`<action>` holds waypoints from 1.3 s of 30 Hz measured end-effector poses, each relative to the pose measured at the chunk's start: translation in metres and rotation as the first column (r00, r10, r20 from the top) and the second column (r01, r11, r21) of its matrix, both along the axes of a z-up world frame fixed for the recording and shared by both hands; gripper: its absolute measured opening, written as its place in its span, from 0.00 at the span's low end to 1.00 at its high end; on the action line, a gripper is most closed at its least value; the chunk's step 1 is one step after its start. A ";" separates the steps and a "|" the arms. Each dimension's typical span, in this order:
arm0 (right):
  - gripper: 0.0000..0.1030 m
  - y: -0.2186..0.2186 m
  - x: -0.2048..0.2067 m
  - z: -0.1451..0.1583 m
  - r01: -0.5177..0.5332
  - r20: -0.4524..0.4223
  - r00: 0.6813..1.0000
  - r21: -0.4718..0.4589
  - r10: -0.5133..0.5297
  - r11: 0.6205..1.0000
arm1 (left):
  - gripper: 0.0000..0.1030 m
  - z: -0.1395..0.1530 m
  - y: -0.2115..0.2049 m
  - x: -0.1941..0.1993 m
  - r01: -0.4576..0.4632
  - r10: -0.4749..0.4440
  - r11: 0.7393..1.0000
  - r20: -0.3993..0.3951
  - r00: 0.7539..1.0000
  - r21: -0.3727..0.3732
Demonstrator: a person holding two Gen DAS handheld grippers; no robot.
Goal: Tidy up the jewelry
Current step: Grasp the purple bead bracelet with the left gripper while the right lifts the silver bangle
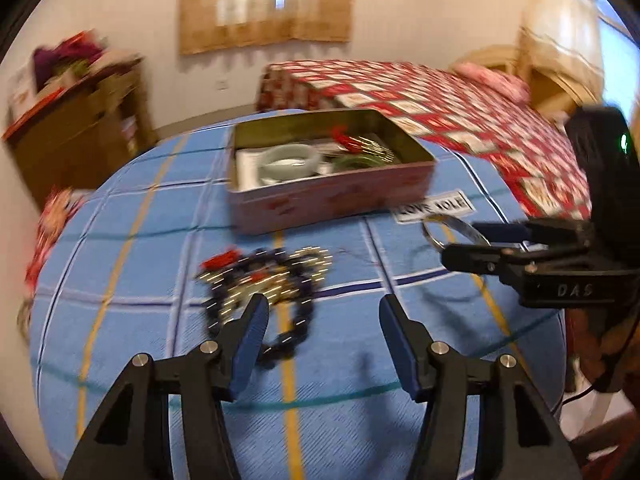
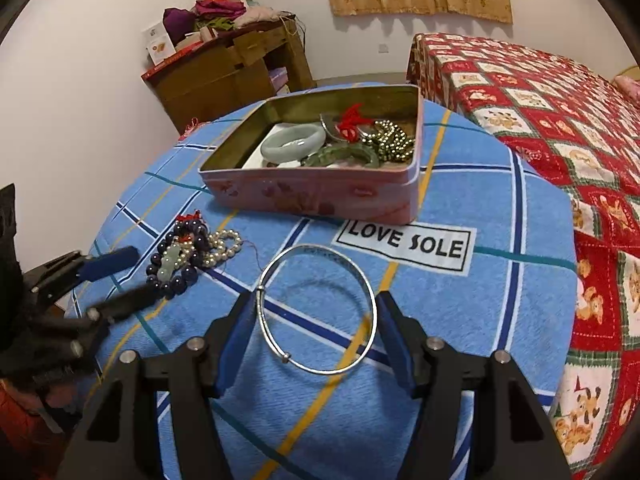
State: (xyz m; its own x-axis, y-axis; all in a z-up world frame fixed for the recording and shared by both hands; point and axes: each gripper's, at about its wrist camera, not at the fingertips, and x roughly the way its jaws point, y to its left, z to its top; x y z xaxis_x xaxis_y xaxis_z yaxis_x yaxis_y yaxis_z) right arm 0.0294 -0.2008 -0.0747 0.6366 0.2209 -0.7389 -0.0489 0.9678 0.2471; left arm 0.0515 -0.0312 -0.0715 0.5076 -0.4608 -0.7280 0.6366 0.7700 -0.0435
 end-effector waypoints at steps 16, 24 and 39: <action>0.62 -0.014 0.000 0.002 0.039 -0.005 0.999 0.047 -0.039 0.998 | 0.13 -0.026 0.023 0.045 -0.067 0.023 0.984 -0.252 0.967 -0.167; 0.62 -0.016 -0.004 0.006 0.039 0.012 0.999 0.097 -0.041 0.994 | 0.13 0.010 0.041 0.017 -0.026 -0.036 0.952 -0.198 0.980 -0.306; 0.62 -0.014 -0.010 0.023 0.043 0.062 0.997 0.124 -0.051 0.991 | 0.13 0.063 0.076 0.008 -0.021 -0.041 0.870 -0.113 0.993 -0.493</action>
